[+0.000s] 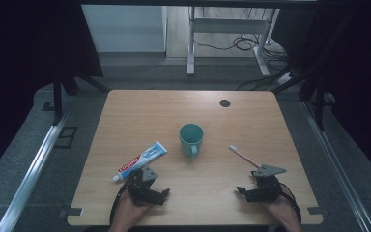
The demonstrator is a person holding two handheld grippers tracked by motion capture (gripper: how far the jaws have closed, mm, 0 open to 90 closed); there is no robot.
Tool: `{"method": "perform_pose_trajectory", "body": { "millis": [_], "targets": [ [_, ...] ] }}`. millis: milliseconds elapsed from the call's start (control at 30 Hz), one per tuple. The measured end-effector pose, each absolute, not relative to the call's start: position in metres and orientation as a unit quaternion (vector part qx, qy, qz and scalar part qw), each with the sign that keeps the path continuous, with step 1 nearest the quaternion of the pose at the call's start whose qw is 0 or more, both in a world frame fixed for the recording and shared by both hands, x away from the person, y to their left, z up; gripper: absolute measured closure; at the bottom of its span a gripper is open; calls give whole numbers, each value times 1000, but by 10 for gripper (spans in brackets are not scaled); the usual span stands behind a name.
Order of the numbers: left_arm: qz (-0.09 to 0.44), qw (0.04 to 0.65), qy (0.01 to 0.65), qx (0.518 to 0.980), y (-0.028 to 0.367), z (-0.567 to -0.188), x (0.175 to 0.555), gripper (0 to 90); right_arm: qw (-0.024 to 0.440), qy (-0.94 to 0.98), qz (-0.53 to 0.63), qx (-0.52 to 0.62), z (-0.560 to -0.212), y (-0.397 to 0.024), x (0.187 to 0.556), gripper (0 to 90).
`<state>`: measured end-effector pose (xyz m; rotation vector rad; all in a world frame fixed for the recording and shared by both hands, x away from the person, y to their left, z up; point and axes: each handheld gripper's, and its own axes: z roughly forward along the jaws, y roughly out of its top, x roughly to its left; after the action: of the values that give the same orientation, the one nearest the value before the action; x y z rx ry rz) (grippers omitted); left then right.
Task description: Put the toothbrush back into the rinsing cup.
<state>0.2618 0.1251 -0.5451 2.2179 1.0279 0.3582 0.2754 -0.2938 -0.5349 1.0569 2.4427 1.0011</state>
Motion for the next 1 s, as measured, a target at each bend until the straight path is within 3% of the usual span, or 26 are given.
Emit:
{"method": "perform_pose_trajectory", "body": {
  "millis": [167,467,733,800,1000],
  "targets": [
    [137,329,393,848,125,-545,262,0,148,851,340,371,-532,-294,276,175],
    [137,329,393,848,125,-545,262,0,129,838,356,394,-522,-306,280,581],
    [137,329,393,848,125,-545,262,0,130,849,329,393,-521,-305,281,841],
    [137,329,393,848,125,-545,262,0,127,850,326,394,-521,-306,282,884],
    [137,329,393,848,125,-545,262,0,119,852,323,394,-520,-307,284,893]
  ]
}}
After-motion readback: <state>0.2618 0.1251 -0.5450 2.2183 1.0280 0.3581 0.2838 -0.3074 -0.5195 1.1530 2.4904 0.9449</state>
